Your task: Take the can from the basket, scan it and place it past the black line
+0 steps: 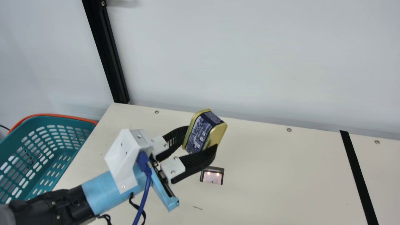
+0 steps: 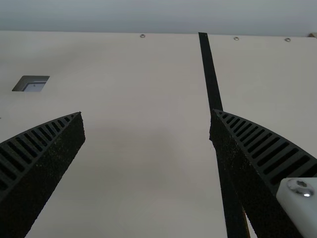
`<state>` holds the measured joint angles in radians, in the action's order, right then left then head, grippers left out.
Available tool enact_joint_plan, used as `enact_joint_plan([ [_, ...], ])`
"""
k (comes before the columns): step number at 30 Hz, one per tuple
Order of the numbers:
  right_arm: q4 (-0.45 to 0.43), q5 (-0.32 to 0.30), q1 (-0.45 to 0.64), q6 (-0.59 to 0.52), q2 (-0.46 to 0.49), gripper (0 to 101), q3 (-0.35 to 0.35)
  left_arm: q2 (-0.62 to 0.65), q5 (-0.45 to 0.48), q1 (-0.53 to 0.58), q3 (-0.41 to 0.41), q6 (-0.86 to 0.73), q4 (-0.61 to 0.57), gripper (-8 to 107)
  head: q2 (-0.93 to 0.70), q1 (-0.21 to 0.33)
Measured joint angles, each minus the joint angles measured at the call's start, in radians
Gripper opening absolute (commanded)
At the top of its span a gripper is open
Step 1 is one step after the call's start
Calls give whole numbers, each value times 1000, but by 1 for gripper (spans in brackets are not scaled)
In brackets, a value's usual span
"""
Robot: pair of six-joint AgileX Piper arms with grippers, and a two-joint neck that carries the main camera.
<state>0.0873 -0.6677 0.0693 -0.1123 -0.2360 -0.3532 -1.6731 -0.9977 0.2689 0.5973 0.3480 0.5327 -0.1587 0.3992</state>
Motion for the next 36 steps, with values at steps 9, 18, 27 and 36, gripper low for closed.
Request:
enact_joint_plan([
  [9,0,0,0,0,0,101,0,-54,14,-33,50,33,45,10,0,5],
  [18,0,0,0,0,0,101,0,-99,32,-46,96,25,60,10,0,0],
  [27,0,0,0,0,0,101,0,-134,38,-26,122,-3,60,10,0,5],
  [36,0,0,0,0,0,101,0,-170,-2,24,116,-70,13,10,0,5],
])
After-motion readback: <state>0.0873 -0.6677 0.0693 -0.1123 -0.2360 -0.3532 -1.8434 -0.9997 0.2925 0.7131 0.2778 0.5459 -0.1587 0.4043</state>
